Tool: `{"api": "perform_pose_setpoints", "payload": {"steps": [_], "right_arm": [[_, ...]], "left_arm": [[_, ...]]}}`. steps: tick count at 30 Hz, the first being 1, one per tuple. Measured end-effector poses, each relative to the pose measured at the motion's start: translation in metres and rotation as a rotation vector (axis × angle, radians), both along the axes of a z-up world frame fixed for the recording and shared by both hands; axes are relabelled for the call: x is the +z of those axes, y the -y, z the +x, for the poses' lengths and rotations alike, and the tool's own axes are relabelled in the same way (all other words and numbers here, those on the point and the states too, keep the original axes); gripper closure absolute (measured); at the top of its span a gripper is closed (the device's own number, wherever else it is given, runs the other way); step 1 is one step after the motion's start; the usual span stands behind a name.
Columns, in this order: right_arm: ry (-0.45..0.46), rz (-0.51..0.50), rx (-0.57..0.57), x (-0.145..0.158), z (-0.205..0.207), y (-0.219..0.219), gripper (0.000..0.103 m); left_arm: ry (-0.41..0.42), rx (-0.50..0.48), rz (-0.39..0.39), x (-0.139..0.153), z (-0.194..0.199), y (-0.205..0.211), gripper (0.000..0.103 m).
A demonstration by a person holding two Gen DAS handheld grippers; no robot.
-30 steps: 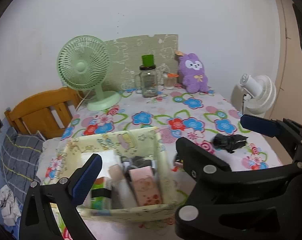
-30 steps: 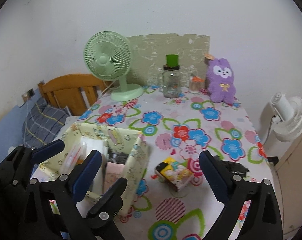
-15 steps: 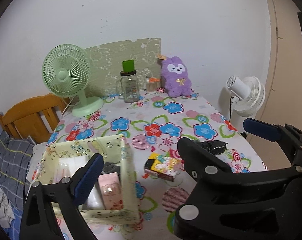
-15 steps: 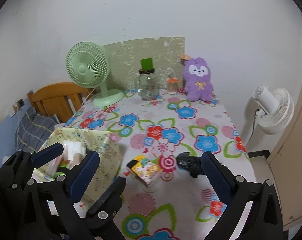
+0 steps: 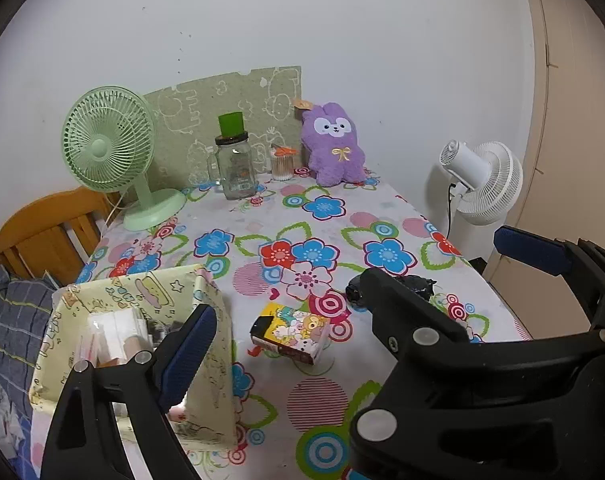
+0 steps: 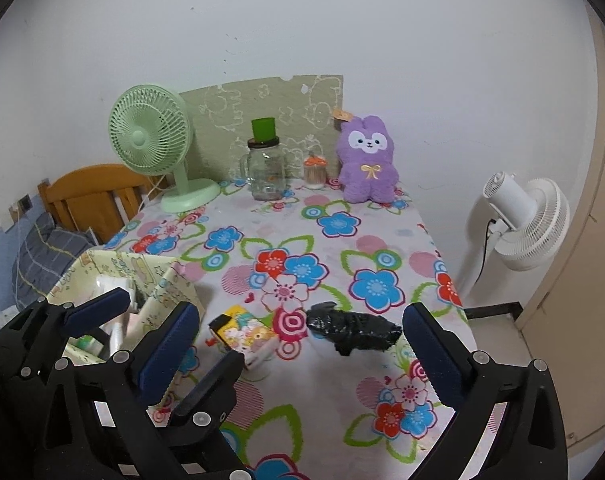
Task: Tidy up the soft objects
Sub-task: 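Withdraw both open tools from the box toward the cartoon pack and black bag, then grasp the yellow cartoon pack with the left tool while the right tool grasps the black bag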
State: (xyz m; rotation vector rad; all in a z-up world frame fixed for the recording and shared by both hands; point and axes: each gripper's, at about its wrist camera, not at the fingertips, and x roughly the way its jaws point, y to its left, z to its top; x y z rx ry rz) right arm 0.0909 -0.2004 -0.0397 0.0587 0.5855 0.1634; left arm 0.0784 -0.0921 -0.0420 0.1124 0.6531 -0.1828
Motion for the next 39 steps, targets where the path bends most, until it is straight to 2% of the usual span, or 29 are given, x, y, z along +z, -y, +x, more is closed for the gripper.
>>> {"api": "perform_pose_setpoints", "payload": {"steps": [8, 13, 25, 32, 39], "right_arm": [[-0.037, 0.011, -0.004, -0.017, 0.008, 0.012, 0.000], [-0.052, -0.009, -0.020, -0.028, 0.015, 0.019, 0.000], [-0.108, 0.030, -0.034, -0.062, 0.041, 0.035, 0.000], [-0.144, 0.059, -0.039, -0.081, 0.065, 0.038, 0.000], [-0.121, 0.029, -0.063, -0.089, 0.083, 0.033, 0.000]], "left_arm": [[-0.024, 0.025, -0.032, -0.017, 0.009, 0.012, 0.010], [-0.044, 0.045, -0.021, -0.028, 0.016, 0.020, 0.010], [-0.109, 0.089, 0.001, -0.057, 0.042, 0.034, 0.010], [-0.141, 0.161, 0.005, -0.075, 0.063, 0.032, 0.009], [-0.189, 0.223, -0.010, -0.091, 0.081, 0.025, 0.009]]}}
